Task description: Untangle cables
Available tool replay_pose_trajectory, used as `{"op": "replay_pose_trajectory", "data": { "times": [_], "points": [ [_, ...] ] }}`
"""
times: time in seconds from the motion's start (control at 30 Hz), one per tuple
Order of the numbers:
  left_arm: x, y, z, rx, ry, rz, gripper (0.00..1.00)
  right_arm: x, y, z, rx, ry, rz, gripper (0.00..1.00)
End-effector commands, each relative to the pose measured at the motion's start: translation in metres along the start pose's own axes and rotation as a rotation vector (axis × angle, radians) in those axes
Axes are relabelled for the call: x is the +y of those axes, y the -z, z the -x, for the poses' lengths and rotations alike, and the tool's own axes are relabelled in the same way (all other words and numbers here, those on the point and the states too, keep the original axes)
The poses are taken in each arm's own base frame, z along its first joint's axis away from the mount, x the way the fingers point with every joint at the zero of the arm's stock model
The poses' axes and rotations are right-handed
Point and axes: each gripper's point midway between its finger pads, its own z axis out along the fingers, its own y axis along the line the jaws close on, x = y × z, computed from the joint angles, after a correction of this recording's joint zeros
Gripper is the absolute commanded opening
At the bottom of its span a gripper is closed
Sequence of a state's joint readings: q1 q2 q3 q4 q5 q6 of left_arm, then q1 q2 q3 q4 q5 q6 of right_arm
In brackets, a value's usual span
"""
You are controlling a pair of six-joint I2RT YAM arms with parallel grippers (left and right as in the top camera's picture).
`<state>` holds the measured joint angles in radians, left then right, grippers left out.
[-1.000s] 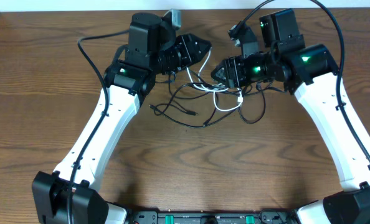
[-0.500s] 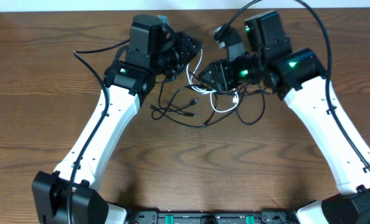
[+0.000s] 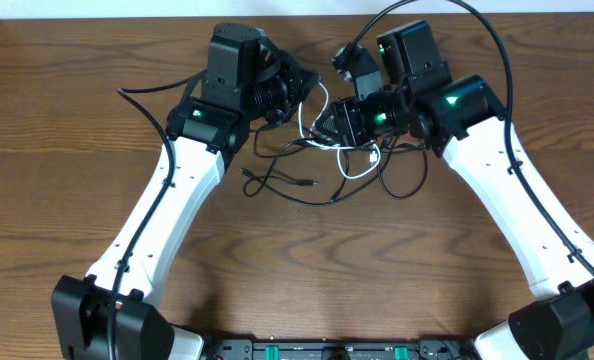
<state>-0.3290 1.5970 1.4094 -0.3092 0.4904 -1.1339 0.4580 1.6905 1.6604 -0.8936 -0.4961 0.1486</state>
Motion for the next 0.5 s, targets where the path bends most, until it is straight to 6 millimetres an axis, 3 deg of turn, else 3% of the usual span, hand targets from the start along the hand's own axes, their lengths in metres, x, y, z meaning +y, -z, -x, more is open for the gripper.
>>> {"op": "replay_pose_trajectory", "data": {
  "times": [0.0,0.3,0.47],
  "points": [
    [-0.011,0.007,0.004,-0.019,0.012,-0.025,0.08,0.004,0.000,0.004,-0.014,0.031,-0.012,0.38],
    [-0.012,0.007,0.005,-0.021,-0.004,-0.028,0.08,-0.002,0.001,0.004,-0.013,0.017,-0.040,0.31],
    [-0.023,0.007,0.009,-0.035,0.028,-0.072,0.08,0.003,-0.001,0.003,-0.008,0.024,-0.028,0.32]
  ]
}}
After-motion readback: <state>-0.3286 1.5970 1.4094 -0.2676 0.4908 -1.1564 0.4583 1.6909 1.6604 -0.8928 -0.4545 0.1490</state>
